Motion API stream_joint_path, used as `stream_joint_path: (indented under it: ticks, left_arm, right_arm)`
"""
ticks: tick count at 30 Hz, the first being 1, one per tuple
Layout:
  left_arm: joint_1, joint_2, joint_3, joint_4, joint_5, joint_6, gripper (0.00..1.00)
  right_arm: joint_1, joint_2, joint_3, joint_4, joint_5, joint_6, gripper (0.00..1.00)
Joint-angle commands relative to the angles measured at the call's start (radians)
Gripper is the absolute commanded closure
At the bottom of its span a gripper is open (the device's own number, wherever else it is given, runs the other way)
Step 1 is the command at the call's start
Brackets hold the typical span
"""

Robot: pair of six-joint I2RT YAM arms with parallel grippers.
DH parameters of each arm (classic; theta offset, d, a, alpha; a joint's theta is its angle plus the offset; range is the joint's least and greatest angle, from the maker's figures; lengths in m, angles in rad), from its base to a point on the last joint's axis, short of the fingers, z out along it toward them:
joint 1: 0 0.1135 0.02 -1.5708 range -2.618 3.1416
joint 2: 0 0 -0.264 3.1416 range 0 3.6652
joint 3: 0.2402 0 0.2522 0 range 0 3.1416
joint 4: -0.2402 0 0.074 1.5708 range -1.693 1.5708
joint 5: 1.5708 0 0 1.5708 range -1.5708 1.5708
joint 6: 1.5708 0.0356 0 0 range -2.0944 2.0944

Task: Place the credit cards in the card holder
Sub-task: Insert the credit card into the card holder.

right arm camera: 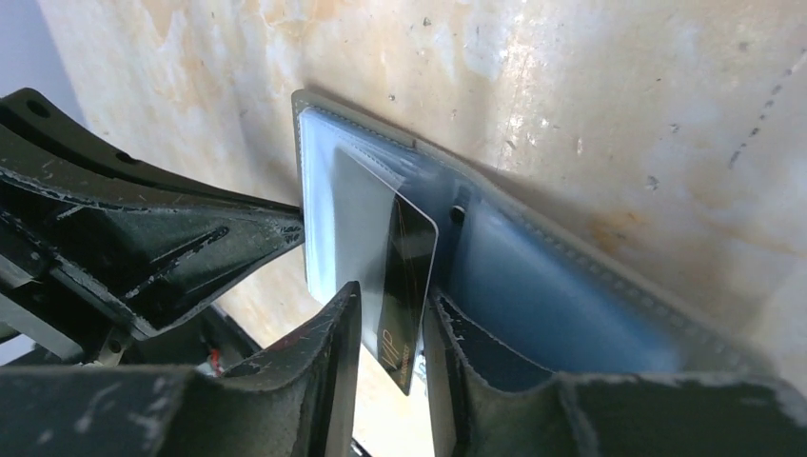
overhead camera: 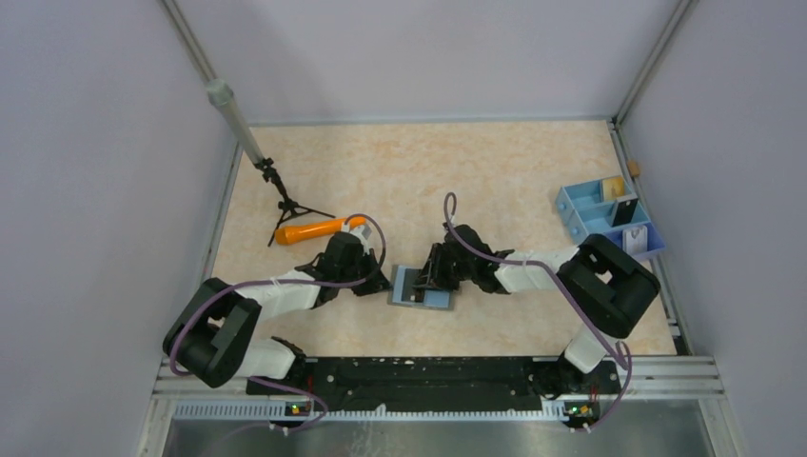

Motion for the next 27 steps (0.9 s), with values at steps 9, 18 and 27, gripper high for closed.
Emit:
stream_joint_path:
  ticks: [9, 18, 27]
  left_arm:
    - [-0.012, -0.009, -0.025, 0.029, -0.015, -0.026, 1.00]
    - [-0.011, -0.010, -0.027, 0.037, 0.000, -0.022, 1.00]
    - [-0.014, -0.021, -0.028, 0.038, 0.000, -0.027, 1.00]
  right_arm:
    - [0.060, -0.088, 0.094, -0.345, 0.239, -0.124, 0.64]
    - [0.090, -0.028, 0.119, -0.268, 0.187, -0.094, 0.70]
    - [0.137, 0.021, 0.278, -0.356, 0.243, -0.120, 0.71]
